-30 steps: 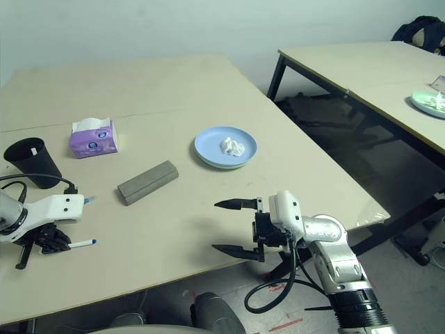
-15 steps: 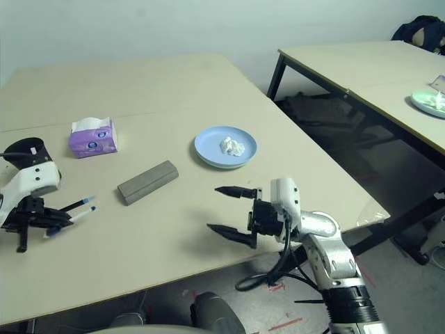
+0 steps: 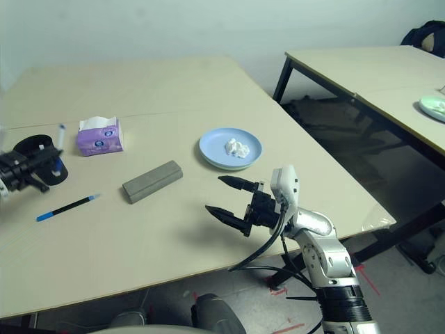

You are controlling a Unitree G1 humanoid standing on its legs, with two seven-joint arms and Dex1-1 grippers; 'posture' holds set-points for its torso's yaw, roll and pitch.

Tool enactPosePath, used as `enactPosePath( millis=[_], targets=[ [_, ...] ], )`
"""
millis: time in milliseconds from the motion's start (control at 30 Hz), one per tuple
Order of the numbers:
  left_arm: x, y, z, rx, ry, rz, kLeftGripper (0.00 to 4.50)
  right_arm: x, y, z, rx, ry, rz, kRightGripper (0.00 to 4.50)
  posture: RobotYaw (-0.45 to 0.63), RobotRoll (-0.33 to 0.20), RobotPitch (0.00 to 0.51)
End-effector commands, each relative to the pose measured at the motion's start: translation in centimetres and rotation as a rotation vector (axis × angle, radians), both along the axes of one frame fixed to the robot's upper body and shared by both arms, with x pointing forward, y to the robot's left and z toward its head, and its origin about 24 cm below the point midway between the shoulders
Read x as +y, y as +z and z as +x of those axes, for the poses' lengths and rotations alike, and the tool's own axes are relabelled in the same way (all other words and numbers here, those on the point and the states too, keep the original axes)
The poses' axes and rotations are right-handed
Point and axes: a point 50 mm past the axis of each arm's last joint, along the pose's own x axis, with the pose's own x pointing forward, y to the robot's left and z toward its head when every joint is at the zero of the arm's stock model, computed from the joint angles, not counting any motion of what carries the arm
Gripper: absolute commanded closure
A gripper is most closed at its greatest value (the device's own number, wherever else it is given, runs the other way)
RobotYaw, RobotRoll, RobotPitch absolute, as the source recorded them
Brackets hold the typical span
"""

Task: Organize and tidy the items on the table.

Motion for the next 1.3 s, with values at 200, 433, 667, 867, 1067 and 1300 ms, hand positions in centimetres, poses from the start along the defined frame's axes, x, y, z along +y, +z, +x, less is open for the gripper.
enactPosePath(
  millis=[200,433,667,867,1067,1300],
  targets=[
    [1.0,-1.1,2.6,-0.017,0.144,-0.015,4.48,0.2,0.6,0.1,-0.019,0.012,-0.007,0.00,-0.13,0.000,0.000],
    [2.1,-1.9,4.2,-0.064,0.244,-0.055,4.48,0.2,0.6,-0.2,-0.016,0.011,-0.013,0.00,-0.13,0.000,0.000],
    [3.0,-3.9,4.7,-0.051,0.279,-0.031,4.48,0.1,0.7,-0.3,-0.018,0.008,-0.016,0.00,-0.15,0.000,0.000],
    [3.0,-6.0,3.8,-0.010,0.284,-0.051,4.48,-0.2,0.8,-0.3,-0.020,0.000,-0.020,0.00,-0.14,0.000,0.000],
    [2.7,-6.8,3.1,0.009,0.269,-0.081,2.55,-0.1,0.8,-0.2,-0.019,0.011,-0.027,0.00,-0.14,0.000,0.000],
    [3.0,-5.1,3.2,-0.040,0.250,-0.061,0.11,-0.1,0.9,0.0,-0.020,0.020,-0.031,0.00,-0.13,0.000,0.000]
  ],
)
